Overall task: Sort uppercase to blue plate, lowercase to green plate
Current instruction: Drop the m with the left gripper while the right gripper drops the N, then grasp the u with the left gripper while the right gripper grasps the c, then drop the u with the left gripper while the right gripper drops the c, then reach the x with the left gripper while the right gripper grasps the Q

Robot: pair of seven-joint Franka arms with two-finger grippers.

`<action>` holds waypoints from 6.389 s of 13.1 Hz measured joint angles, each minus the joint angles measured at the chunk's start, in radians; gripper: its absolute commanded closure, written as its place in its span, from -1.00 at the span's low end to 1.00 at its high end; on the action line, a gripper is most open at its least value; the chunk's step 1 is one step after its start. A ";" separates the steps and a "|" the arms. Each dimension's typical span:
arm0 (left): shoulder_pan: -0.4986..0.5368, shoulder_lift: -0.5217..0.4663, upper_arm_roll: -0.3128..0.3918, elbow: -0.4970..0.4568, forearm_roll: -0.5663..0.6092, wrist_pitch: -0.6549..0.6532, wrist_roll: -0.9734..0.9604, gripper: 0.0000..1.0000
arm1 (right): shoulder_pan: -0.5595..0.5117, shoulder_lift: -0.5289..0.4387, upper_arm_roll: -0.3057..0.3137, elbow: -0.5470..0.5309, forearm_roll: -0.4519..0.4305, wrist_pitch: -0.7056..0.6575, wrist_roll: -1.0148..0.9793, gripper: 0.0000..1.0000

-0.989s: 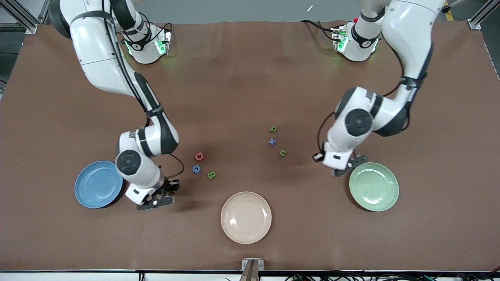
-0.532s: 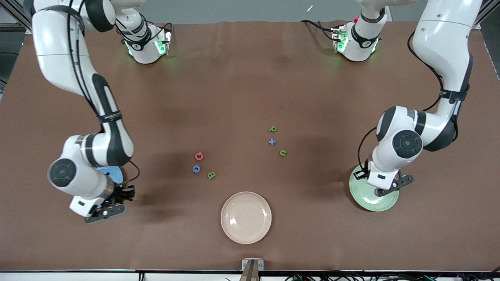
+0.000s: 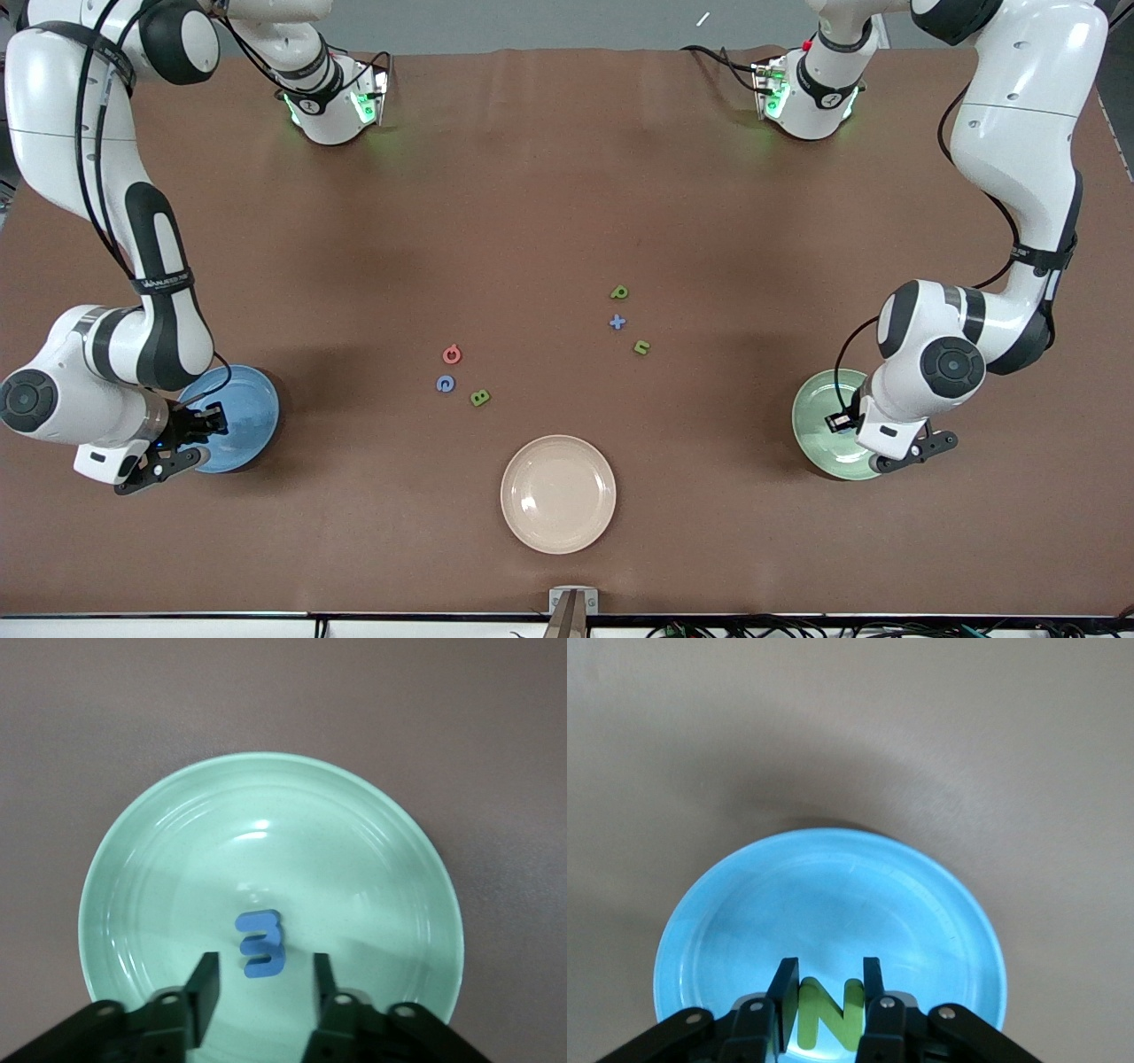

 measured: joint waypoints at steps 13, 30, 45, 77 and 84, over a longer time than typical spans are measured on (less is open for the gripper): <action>-0.323 0.019 -0.081 0.010 -0.091 -0.015 -0.634 -0.67 | 0.193 -0.009 0.044 -0.005 0.139 -0.125 0.427 -0.94; -0.446 0.058 -0.076 -0.034 -0.111 0.018 -1.049 0.51 | 0.494 -0.006 0.041 -0.151 0.145 0.105 1.064 0.75; -0.134 -0.019 -0.062 -0.014 -0.041 0.046 -0.487 0.94 | 0.180 -0.023 -0.105 -0.045 0.129 -0.015 0.224 0.94; -0.288 0.000 -0.303 -0.086 -0.039 -0.017 -0.903 -0.63 | 0.686 -0.074 -0.087 -0.299 0.204 0.129 1.224 -0.27; -0.352 0.050 -0.288 -0.099 0.072 0.016 -1.159 -0.52 | 0.687 -0.087 -0.088 -0.302 0.210 0.132 1.226 0.94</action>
